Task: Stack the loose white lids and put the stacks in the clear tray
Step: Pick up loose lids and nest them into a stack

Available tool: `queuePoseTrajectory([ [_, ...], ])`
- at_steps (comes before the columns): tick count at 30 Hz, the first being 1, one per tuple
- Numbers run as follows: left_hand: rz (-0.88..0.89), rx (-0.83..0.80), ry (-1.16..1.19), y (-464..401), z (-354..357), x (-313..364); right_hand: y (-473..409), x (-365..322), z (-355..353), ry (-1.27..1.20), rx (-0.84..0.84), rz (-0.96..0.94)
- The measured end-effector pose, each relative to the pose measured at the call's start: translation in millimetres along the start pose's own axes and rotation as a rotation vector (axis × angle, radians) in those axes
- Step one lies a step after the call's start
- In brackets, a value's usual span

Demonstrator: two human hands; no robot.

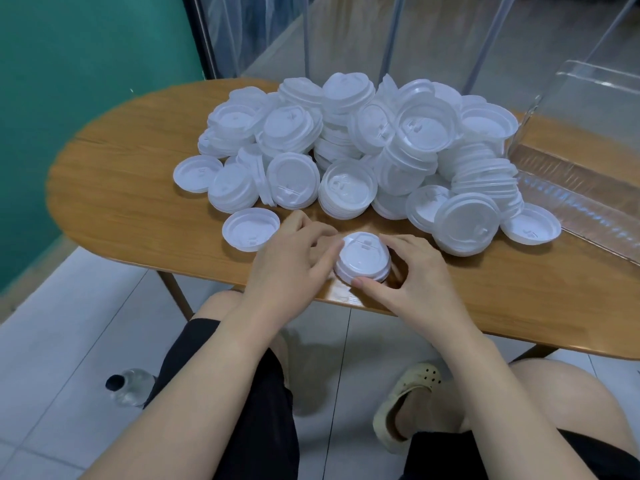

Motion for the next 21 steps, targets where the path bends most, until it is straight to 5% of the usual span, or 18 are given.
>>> queuePoseTrajectory([
  [4,-0.015,0.201,-0.201,8.3,-44.5,-33.3,1.6,-9.2,3.3,-0.029,0.002,-0.012],
  [12,-0.008,0.184,-0.414,14.1,-59.3,-60.9,-0.2,-16.3,9.8,-0.026,0.006,-0.020],
  [21,-0.236,0.115,0.417,15.4,-50.4,-48.0,-3.2,-16.0,13.7,-0.003,0.010,-0.048],
])
Point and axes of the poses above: each hand's wrist, its own y-axis away from the middle knuckle, its own z-axis out of the palm, x = y × z, the point moved 8 cm from there along -y, towards the middle knuckle, and after that the axes turned 5 degrees about x, right-handed, at the moved point
